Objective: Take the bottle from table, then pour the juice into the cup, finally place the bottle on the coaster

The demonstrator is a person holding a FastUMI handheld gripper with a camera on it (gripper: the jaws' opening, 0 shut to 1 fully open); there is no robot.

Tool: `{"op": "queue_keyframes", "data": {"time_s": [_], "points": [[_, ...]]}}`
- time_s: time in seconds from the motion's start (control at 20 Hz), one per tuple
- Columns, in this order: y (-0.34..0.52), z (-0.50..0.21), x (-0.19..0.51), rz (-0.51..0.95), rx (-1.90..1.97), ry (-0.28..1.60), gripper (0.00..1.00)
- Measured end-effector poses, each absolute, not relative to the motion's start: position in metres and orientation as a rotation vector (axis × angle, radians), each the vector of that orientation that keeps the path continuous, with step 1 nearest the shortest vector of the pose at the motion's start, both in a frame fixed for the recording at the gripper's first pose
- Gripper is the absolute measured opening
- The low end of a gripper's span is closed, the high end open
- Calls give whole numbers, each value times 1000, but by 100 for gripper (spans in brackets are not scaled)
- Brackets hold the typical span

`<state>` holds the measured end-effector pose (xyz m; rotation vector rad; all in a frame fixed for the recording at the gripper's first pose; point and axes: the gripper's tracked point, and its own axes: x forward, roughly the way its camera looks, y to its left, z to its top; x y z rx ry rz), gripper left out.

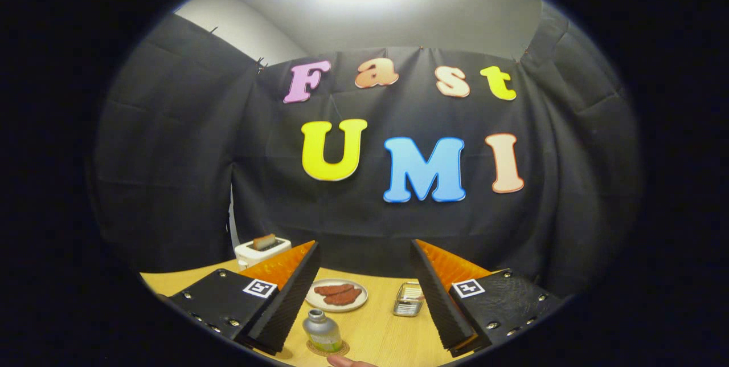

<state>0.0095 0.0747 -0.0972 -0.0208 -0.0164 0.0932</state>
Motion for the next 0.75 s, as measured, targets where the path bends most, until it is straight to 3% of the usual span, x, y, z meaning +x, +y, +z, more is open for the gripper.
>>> {"op": "queue_keyframes", "data": {"time_s": [0.35, 0.75], "points": [[44, 17, 33, -17, -8, 27, 96], [30, 36, 34, -64, -43, 49, 96]]}}
